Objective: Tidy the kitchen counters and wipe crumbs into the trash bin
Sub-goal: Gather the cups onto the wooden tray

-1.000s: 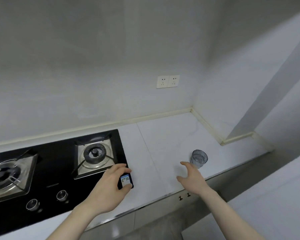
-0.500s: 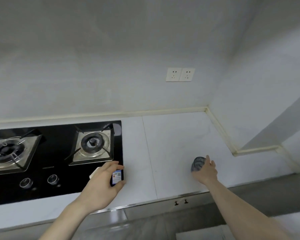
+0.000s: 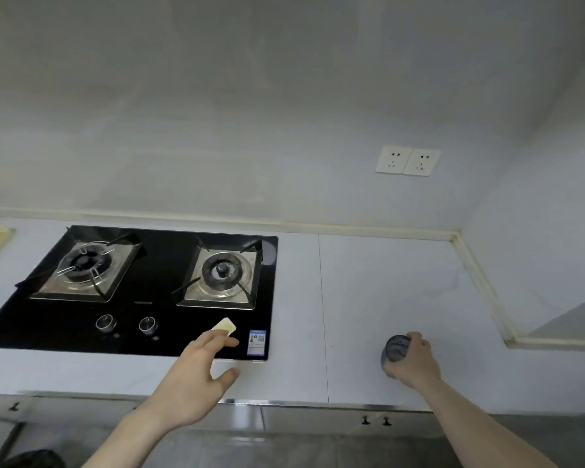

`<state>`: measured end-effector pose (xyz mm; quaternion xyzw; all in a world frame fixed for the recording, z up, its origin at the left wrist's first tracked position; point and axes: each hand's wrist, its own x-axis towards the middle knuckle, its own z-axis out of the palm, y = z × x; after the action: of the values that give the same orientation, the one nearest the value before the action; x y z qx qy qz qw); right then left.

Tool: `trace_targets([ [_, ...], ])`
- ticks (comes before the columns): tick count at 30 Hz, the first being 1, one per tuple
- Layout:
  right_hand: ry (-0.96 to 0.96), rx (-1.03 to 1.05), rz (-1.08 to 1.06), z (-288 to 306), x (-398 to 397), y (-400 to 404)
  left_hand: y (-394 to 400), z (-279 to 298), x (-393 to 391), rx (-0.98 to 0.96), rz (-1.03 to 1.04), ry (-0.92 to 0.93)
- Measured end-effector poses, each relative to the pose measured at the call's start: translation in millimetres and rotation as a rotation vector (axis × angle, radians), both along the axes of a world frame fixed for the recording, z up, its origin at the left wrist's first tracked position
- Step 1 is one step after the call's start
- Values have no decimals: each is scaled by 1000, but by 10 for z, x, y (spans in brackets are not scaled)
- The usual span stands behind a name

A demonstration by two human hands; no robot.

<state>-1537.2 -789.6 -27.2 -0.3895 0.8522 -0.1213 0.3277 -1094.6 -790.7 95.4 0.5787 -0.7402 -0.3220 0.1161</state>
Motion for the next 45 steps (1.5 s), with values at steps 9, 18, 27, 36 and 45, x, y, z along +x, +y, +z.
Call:
trace_targets([
  [9, -118, -253, 307, 435, 1358, -171, 159, -21, 800, 48, 167, -17],
  [18, -198, -473, 722, 1135, 3352, -422, 504, 85, 2108, -8, 371, 19],
  [27, -245, -549, 1089, 1503, 5385, -430, 1215, 218, 3671, -108, 618, -27],
  [36, -211, -550, 1292, 1612, 6951, -537, 1775, 361, 4652, -162, 843, -44],
  [45, -267, -514, 1387, 1402, 8213, -848, 1721, 353, 5529, -161, 962, -89],
])
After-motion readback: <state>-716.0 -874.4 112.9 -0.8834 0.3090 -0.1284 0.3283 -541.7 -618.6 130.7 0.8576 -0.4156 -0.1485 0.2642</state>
